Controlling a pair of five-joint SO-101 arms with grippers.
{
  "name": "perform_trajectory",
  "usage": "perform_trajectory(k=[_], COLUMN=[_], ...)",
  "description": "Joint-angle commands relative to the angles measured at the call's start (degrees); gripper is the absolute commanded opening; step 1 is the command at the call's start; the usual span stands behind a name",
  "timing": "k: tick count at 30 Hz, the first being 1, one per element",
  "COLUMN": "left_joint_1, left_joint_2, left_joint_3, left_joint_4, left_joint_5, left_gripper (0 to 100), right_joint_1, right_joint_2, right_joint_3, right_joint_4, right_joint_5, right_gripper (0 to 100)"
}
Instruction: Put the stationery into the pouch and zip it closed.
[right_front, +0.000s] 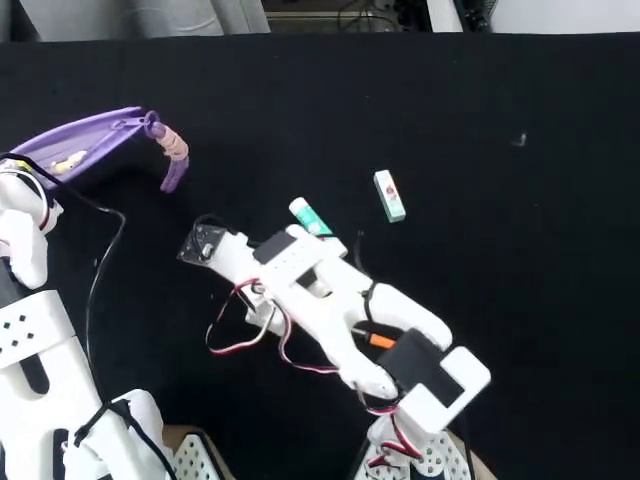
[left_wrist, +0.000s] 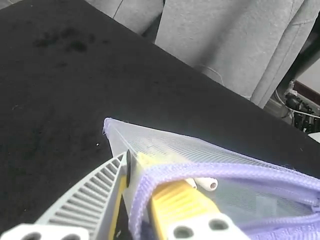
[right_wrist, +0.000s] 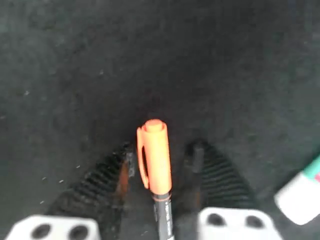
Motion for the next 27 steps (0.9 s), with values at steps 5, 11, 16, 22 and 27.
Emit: perform_trajectory(k=[5,11,16,22,27], left_joint_1=[-0.5,-0.3,-0.2,2.2,8.7], left_joint_2=[-0.4,-0.4,-0.4,-0.4,-1.0], left_joint_3=[-0.9,-0.9,-0.9,-1.2,-1.5], left_joint_4=[-1.5,-1.4,-1.4,-0.2,2.7], left_joint_5=[0.2,0.2,0.3,0.3,0.3], left_gripper=[3,3,3,3,3], right_joint_1=[4.1,7.1,9.6,16.6,21.1], right_joint_2=[4.3,4.4,3.6,-6.8,-20.4], right_joint_3=[-6.4,-8.0,-12.9,-17.6,-18.2], right_joint_4=[2.5,3.0,9.0,12.9,12.5], right_joint_5=[0.5,0.5,0.5,0.4,0.4], right_gripper=[2.4,1.1,1.1,1.1,1.1])
